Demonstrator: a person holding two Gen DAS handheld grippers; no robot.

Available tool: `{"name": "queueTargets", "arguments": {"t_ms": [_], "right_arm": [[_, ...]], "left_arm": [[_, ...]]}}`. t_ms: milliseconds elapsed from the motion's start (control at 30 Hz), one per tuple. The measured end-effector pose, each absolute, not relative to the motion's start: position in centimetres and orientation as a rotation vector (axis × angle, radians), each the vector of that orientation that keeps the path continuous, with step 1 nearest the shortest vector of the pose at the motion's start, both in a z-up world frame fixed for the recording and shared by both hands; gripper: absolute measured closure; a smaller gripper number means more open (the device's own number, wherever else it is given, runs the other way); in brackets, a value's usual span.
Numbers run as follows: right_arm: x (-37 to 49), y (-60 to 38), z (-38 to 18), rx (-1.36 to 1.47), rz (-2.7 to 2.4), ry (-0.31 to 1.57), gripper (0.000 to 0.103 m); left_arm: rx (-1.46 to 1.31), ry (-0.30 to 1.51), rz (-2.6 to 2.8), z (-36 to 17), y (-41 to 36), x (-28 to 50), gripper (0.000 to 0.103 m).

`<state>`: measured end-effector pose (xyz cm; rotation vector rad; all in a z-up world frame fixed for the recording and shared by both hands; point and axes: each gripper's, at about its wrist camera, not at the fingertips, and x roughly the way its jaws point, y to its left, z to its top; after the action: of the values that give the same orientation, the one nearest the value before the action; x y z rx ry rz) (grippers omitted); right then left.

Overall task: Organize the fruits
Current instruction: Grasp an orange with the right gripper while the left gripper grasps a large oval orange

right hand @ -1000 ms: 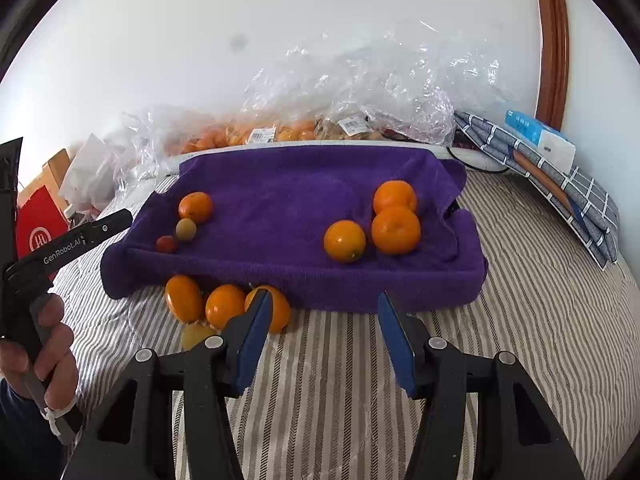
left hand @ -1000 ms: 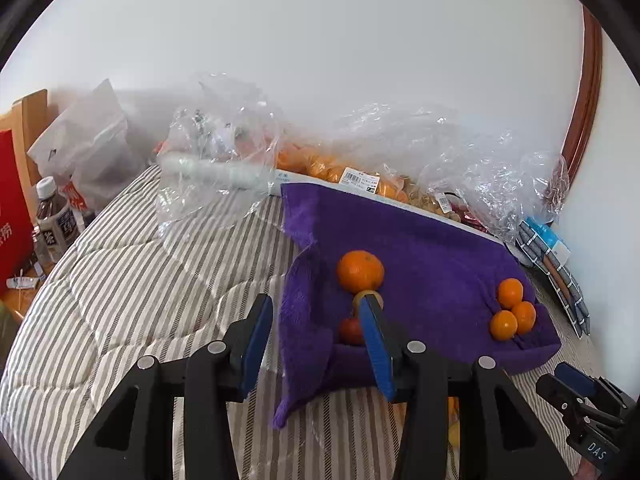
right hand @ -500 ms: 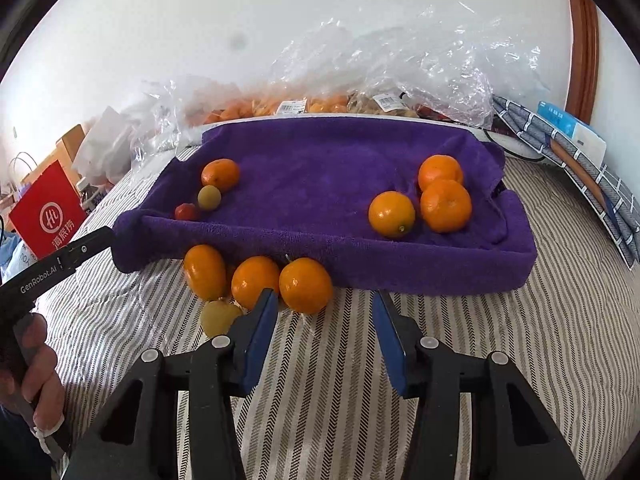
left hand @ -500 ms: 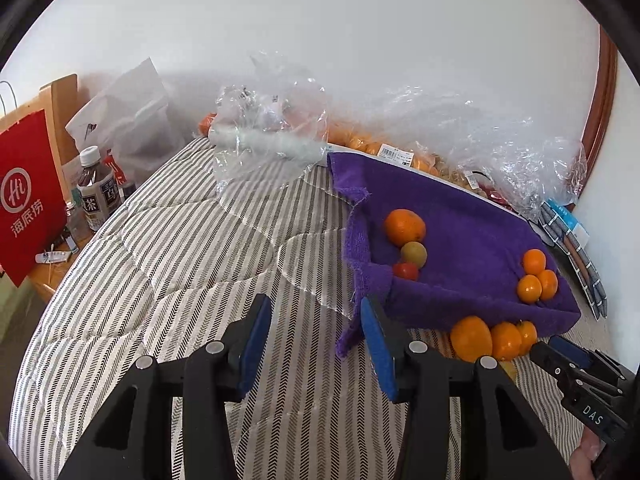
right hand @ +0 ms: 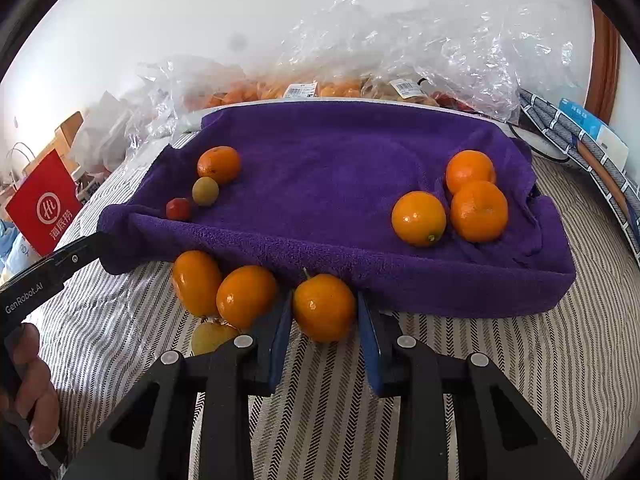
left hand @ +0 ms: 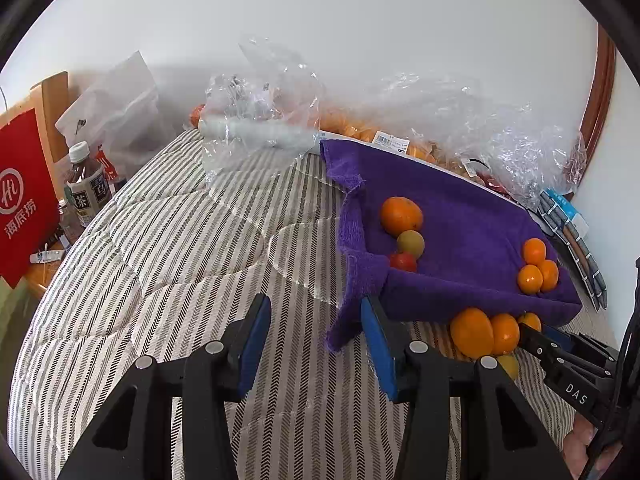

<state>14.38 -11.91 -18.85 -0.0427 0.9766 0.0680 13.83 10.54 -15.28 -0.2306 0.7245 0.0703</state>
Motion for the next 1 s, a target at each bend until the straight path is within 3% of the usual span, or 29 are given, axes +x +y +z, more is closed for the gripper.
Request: {"name": "queueTargets", "arguments": {"t_ms": [333,1000], "right_arm": [[10.9,-14.8,-17.5,-0.021,0.001,0.935,0.071],[7.7,-19.6,-16.3,0.010,-0.045,0.906,0.071]], "left_arm": [[-0.227,0.734,0.033,-15.4,10.1,13.7,0.058],[-0.286,0.845,-0.160,-15.7,2.1,16.5,0.055]]}}
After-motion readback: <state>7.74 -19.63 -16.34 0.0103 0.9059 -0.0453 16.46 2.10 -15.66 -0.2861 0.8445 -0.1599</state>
